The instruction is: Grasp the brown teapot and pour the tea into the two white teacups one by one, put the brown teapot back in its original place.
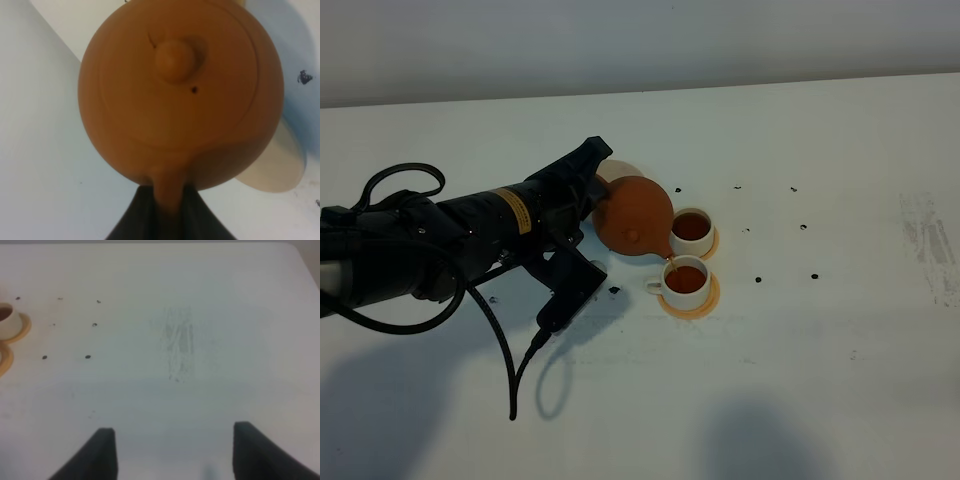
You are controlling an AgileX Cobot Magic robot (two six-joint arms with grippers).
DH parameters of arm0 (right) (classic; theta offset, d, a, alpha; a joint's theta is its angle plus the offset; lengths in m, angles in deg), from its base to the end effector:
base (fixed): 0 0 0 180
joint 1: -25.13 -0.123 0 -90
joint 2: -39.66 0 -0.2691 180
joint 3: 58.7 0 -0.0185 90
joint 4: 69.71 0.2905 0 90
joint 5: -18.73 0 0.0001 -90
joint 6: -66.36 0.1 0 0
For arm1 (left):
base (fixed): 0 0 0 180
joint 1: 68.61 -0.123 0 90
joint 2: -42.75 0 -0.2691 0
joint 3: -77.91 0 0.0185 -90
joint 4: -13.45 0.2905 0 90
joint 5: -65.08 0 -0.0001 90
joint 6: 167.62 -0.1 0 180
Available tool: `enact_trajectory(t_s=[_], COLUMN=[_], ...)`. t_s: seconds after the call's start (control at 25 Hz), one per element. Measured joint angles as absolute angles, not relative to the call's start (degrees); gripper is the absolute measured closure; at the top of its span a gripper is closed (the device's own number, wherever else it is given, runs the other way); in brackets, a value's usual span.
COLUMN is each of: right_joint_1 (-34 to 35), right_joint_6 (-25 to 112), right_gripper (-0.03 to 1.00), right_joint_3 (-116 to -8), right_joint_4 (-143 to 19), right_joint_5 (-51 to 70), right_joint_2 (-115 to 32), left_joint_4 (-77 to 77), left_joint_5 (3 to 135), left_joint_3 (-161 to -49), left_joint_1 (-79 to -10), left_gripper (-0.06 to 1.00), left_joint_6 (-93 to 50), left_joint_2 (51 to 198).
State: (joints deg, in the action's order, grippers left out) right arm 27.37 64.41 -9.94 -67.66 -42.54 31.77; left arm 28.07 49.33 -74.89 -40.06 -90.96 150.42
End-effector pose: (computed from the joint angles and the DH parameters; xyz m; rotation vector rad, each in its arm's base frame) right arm 0.0543 0.0010 0.2882 0.0035 2.0576 -0.0024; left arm 0.3369 -0.1911 0.1382 2.1225 0.6032 0.8449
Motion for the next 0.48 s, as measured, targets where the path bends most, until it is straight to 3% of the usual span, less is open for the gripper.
enact_trajectory(t_s=[0.48], right_joint_1=[27.4], right_joint_6=[64.4], right_gripper=[0.45], right_joint_3=[-9.9], right_joint_4=[-67.7], right_joint_5=[-42.5], right_joint_2=[31.8], left_joint_4=[29.3], left_joint_5=[47.8], left_joint_3=[-74.9], left_joint_1=[-40.1], left_gripper=[0.84], left_joint_6=[-91.9], left_joint_2=[150.4])
